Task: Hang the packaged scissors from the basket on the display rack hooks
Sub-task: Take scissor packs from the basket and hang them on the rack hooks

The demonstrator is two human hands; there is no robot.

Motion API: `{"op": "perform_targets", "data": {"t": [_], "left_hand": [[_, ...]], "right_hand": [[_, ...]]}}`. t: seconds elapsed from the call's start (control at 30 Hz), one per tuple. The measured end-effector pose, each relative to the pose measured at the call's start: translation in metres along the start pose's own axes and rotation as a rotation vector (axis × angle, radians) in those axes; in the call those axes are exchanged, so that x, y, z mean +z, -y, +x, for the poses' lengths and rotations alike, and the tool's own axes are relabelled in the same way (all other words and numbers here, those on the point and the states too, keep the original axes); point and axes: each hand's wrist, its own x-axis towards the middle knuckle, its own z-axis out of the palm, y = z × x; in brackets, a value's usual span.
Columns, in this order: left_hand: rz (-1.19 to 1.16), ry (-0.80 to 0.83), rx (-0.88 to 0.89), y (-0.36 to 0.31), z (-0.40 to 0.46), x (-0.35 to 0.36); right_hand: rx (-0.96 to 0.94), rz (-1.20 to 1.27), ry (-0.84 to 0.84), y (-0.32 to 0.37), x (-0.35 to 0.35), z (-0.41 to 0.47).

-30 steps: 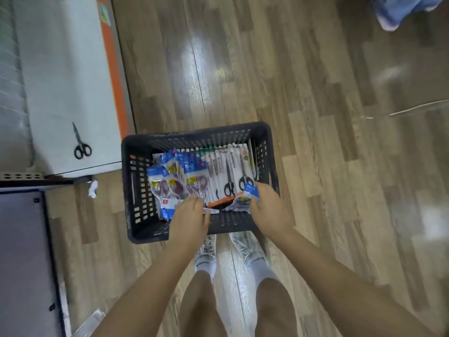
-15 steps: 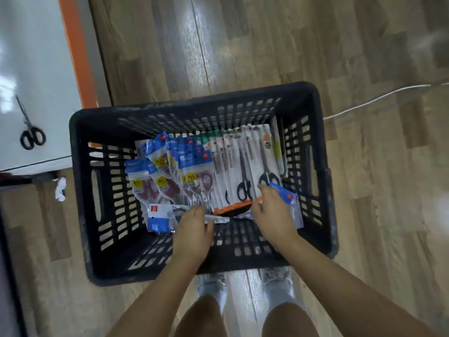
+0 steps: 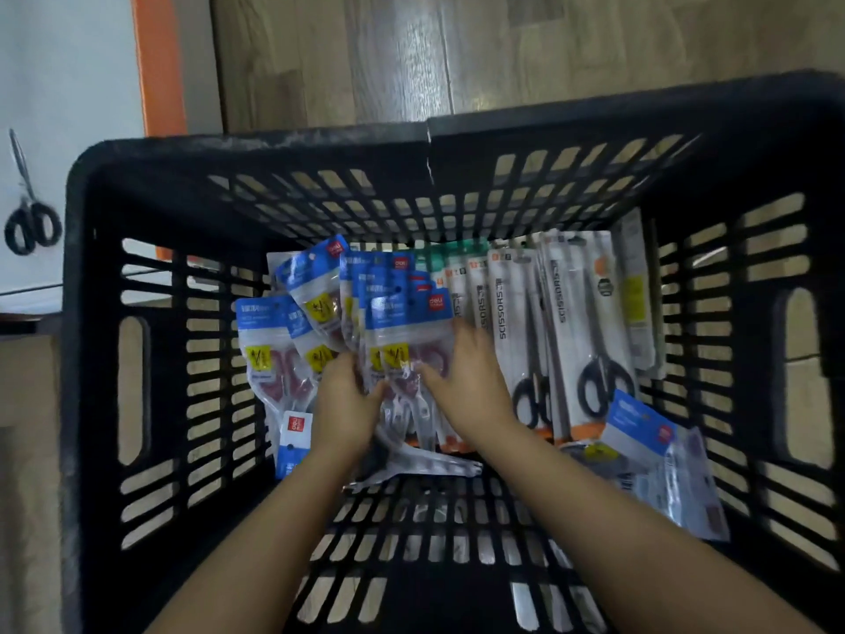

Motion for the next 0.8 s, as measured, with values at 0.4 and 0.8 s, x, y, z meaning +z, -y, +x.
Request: {"op": "perform_targets", "data": {"t": [0.4, 0.8], "left_hand": [[-0.301, 0.002, -0.240, -0.004, 0.007, 0.002], [-0.037, -0.149, -0.089, -0.026, 0.003, 0.013]], "right_hand": [[0.195, 0.469, -0.007, -0.007, -0.003, -0.002], [0.141, 0.586, -0.122, -0.019, -0.054, 0.002]]}}
